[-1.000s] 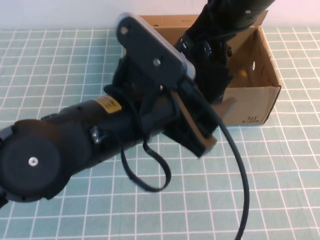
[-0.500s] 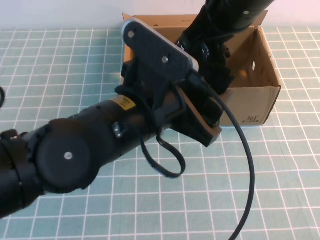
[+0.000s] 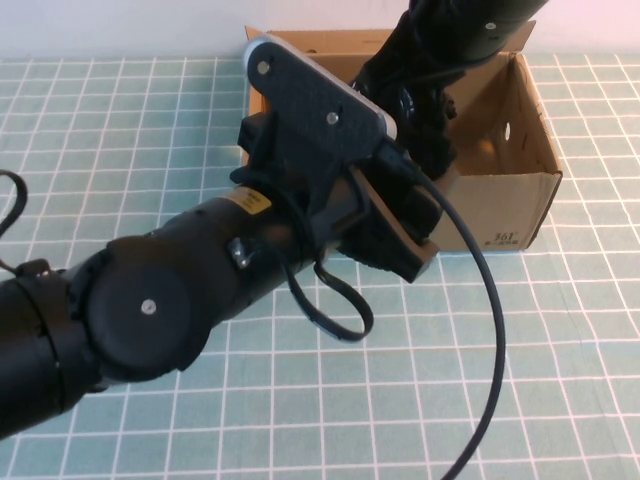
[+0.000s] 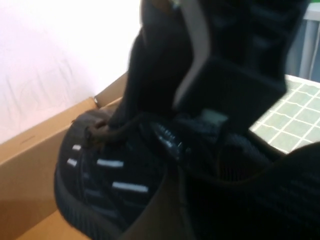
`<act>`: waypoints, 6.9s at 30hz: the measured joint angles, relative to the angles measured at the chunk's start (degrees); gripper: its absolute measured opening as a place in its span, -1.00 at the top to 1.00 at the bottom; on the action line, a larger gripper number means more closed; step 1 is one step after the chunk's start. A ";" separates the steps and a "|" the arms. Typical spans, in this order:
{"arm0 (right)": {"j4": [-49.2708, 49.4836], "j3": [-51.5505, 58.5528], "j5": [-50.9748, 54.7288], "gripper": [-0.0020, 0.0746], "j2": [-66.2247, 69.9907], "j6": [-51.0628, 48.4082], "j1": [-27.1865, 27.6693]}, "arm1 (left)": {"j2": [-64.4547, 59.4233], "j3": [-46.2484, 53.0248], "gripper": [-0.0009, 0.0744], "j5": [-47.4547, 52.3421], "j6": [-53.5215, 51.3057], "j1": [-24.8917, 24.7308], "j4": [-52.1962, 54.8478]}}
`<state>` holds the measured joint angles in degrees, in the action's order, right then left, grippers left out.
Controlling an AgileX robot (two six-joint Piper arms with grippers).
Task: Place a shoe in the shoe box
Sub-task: Hand over the shoe, then place the shoe in the shoe box
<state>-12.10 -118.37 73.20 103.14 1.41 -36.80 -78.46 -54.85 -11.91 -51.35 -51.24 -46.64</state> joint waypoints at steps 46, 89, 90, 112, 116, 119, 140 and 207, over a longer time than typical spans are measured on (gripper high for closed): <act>2.55 -0.08 0.00 0.78 0.00 0.10 0.42 | -3.52 0.00 0.80 -5.37 -22.39 1.28 -17.32; 1.42 55.90 -9.03 0.91 -43.47 13.14 0.42 | -37.99 -54.42 0.83 69.76 -37.16 39.40 -22.97; 1.42 56.64 -9.49 0.91 -43.57 13.29 0.42 | -39.78 -56.32 0.83 70.04 -37.16 39.40 -23.19; 2.66 59.32 -13.53 0.96 -43.47 16.20 0.42 | -53.72 -67.07 0.83 69.46 -37.66 38.21 -24.28; 2.91 59.32 -13.53 0.96 -43.47 16.20 0.42 | -54.79 -67.10 0.83 68.24 -38.82 37.60 -25.02; 3.19 59.32 -13.53 0.96 -43.47 16.20 0.42 | -55.68 -67.20 0.83 67.73 -40.45 37.23 -25.03; 4.75 59.32 -13.53 0.96 -43.47 16.20 0.42 | -59.98 -67.34 0.83 62.73 -43.21 37.01 -24.75; 6.03 60.52 -14.04 0.96 -43.47 13.27 0.42 | -52.21 -69.25 -0.06 57.23 53.13 25.23 47.78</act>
<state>-6.07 -57.85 59.16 59.67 14.68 -36.39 -130.67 -124.10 45.33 1.78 -26.01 1.14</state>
